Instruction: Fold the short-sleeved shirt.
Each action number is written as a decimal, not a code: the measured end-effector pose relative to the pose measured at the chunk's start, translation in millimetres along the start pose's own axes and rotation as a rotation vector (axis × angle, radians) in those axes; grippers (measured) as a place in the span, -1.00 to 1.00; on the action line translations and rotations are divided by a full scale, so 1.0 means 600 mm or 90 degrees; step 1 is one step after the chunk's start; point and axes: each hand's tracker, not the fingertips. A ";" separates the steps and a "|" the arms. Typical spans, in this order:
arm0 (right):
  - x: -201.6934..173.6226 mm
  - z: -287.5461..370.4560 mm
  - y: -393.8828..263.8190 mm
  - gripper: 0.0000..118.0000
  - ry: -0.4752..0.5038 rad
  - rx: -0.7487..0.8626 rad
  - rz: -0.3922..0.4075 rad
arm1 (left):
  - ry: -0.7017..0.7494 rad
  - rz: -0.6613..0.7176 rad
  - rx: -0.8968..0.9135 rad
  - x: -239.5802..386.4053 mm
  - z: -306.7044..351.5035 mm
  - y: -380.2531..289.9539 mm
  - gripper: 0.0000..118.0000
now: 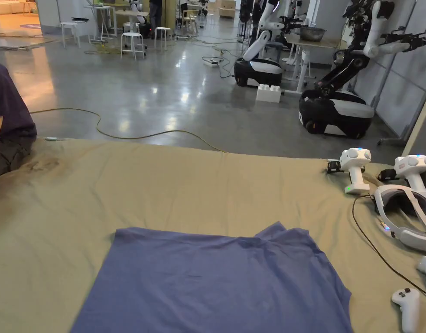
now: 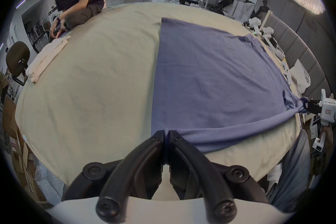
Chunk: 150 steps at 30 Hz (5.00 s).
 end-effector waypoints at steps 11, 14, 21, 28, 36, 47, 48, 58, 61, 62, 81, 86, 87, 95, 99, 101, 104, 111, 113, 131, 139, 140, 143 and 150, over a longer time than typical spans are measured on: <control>-0.032 0.050 0.082 0.10 0.007 0.152 -0.056 | 0.036 -0.053 0.128 0.074 0.050 0.055 -0.15; -0.055 0.057 0.117 0.10 0.007 0.237 -0.082 | 0.025 -0.062 0.224 0.118 0.072 0.083 -0.15; -0.104 0.107 0.178 0.10 -0.002 0.418 -0.152 | 0.026 -0.014 0.406 0.172 0.122 0.129 -0.17; -0.145 0.131 0.201 -0.98 -0.036 0.505 -0.166 | 0.017 0.001 0.495 0.202 0.163 0.153 -0.83; -0.158 0.140 0.198 -1.00 -0.007 0.557 -0.158 | 0.015 0.022 0.508 0.211 0.159 0.163 -1.00; -0.149 0.107 0.172 -1.00 0.006 0.495 -0.098 | 0.032 0.018 0.210 0.107 0.091 0.123 -1.00; -0.148 0.100 0.168 -1.00 0.008 0.484 -0.097 | 0.034 0.024 0.169 0.092 0.082 0.117 -1.00; -0.163 0.059 0.149 -1.00 0.031 0.412 -0.067 | 0.019 0.106 -0.084 -0.033 0.008 0.042 -0.11; -0.168 0.052 0.145 -1.00 0.035 0.400 -0.063 | 0.007 0.125 -0.094 -0.042 -0.017 0.039 -0.02; -0.169 0.050 0.143 -1.00 0.036 0.396 -0.062 | 0.005 0.131 -0.101 -0.042 -0.028 0.041 -0.02; -0.058 0.032 0.113 0.06 0.044 0.170 -0.053 | 0.047 0.045 -0.114 0.013 -0.044 0.031 -0.86; -0.022 -0.003 0.071 0.14 0.020 0.014 -0.027 | 0.031 0.067 -0.102 0.017 -0.026 0.023 -0.87; -0.019 -0.010 0.059 0.14 0.019 -0.013 -0.036 | 0.031 0.068 -0.101 0.022 -0.021 0.023 -0.86; -0.028 -0.080 -0.015 -0.52 0.070 -0.161 -0.090 | 0.032 0.070 -0.101 0.031 -0.021 0.022 -0.86; -0.033 -0.086 -0.023 -0.82 0.090 -0.142 -0.108 | 0.027 0.069 -0.100 0.030 -0.017 0.022 -0.86; -0.041 -0.088 -0.022 -0.91 0.085 -0.128 -0.083 | 0.024 0.071 -0.098 0.029 -0.015 0.021 -0.86; -0.041 -0.078 -0.023 -0.94 0.085 -0.120 -0.080 | 0.021 0.075 -0.095 0.026 -0.016 0.021 -0.86; -0.040 -0.016 -0.001 -0.94 0.058 -0.047 -0.059 | 0.022 0.074 -0.082 0.013 -0.014 0.029 -0.86; -0.031 -0.005 0.018 -0.94 0.061 -0.017 -0.065 | 0.014 0.072 -0.063 0.013 -0.003 0.041 -0.86; 0.021 -0.178 0.288 -0.94 0.076 -0.006 -0.102 | -0.035 0.112 -0.020 0.001 -0.112 0.296 -0.87; 0.019 -0.242 0.304 -0.80 0.066 -0.037 -0.093 | -0.026 0.102 -0.079 0.014 -0.182 0.337 -0.76; 0.015 -0.239 0.302 -0.75 0.060 -0.032 -0.090 | -0.013 0.093 -0.082 0.017 -0.182 0.337 -0.67; 0.023 -0.217 0.303 -0.04 0.047 -0.005 -0.101 | -0.007 0.089 -0.071 0.020 -0.167 0.333 -0.42; 0.006 -0.104 0.304 0.04 0.050 0.198 -0.154 | -0.043 0.048 0.100 0.066 -0.062 0.309 -0.22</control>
